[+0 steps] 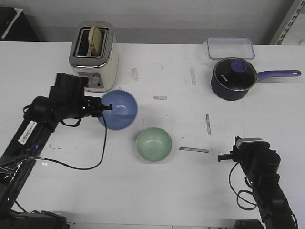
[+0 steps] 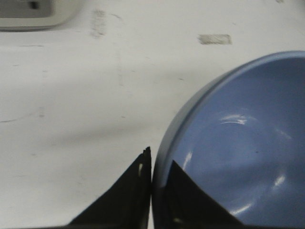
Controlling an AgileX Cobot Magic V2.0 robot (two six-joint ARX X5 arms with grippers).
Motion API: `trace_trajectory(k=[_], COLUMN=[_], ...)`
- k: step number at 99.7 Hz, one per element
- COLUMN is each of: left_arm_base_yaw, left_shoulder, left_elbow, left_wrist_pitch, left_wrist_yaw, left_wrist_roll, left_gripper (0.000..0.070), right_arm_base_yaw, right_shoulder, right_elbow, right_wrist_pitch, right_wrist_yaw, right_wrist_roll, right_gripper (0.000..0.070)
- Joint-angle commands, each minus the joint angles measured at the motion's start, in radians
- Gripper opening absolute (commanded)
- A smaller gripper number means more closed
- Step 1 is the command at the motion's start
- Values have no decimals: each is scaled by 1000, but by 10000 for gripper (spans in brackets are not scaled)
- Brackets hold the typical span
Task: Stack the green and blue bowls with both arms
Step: 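Lift the blue bowl and lower it into the green bowl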
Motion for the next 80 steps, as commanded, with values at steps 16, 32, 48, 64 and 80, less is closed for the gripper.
trace_trajectory(k=[16,32,48,64,80], left_arm_base_yaw=[-188,-265,-292,-291,-291], left_shoulder=[63,129,204,271,307], left_elbow=[21,21,21,21,21], left_wrist_pitch=[8,8,5,6,10], left_wrist_yaw=[4,4,4,3,3], left_wrist_roll=[-4,-4,-1,0,-1], left_gripper=[0,0,0,0,0], right_arm_base_yaw=[1,1,1,1,1], right_shoulder=[5,5,5,5,5], right_elbow=[7,7,7,7,7], right_wrist_pitch=[12,12,12,12,12], right_wrist_yaw=[-3,-3,-3,-3,-3], right_wrist_roll=[-4,-4,-4,-4,-4], right_gripper=[5,5,5,5,5])
